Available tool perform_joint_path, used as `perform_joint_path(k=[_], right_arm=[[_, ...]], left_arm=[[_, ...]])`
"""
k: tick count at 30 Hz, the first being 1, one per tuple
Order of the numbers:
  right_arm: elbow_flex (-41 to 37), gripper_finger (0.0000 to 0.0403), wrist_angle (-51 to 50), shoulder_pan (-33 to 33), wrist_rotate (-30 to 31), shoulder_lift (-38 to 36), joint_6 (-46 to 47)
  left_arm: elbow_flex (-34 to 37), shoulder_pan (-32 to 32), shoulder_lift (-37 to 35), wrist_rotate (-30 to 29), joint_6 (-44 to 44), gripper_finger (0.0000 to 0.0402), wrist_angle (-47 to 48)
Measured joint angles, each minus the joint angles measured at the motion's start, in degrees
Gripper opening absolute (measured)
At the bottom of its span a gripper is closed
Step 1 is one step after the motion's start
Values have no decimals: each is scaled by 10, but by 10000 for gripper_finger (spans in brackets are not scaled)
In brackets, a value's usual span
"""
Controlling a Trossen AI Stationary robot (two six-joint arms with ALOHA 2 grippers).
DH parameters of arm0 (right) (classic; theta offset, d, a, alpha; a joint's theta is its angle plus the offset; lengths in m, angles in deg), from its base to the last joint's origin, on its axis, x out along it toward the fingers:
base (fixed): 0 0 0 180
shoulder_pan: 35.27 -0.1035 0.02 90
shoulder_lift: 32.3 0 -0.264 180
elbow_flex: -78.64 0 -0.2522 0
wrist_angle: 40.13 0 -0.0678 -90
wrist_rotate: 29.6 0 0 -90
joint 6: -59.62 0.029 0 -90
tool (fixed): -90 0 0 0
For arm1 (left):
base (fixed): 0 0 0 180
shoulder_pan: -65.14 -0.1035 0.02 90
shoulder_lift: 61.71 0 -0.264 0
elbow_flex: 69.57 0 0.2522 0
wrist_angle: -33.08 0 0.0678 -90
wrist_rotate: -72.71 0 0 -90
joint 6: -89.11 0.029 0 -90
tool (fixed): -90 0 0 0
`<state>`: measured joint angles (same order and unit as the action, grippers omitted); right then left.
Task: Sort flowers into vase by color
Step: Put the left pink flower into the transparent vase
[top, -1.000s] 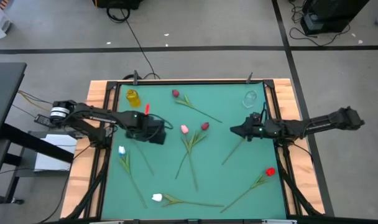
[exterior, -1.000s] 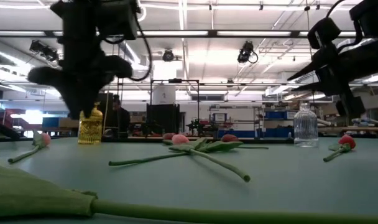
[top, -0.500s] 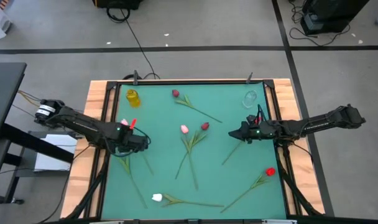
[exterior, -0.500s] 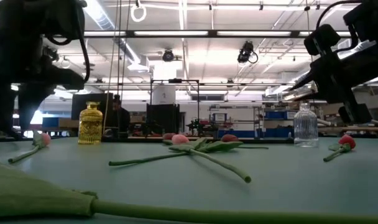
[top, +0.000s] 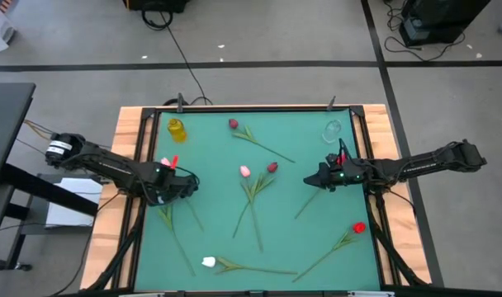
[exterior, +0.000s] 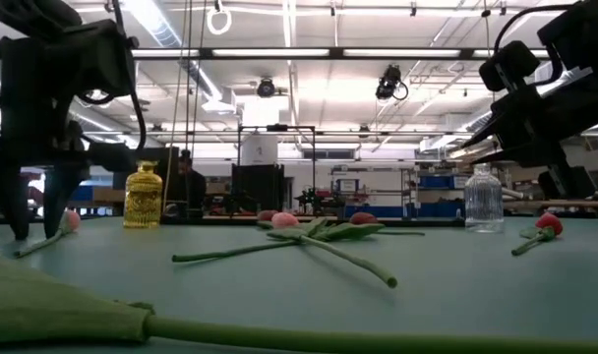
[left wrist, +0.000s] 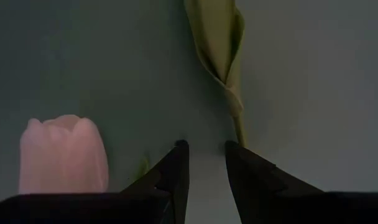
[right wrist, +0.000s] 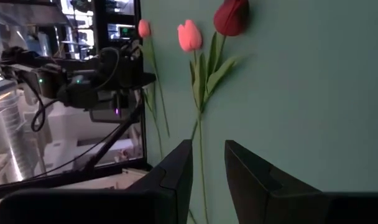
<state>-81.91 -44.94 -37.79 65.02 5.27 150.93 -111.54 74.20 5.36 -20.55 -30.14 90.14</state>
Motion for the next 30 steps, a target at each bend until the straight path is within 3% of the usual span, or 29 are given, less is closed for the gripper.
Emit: perform_joint_path(k=[13,16,30], right_arm=[[0,103,-24,0,-4,0,0],[0,103,-29,0,-13,0,1],[0,103,-48,1,-7,0,1]], left_arm=[[-26,-6,0,19,-3,110,-34],[-26,-15,0,-4,-15,114,-33],[-15,-126,0,-57,46,225,-16]])
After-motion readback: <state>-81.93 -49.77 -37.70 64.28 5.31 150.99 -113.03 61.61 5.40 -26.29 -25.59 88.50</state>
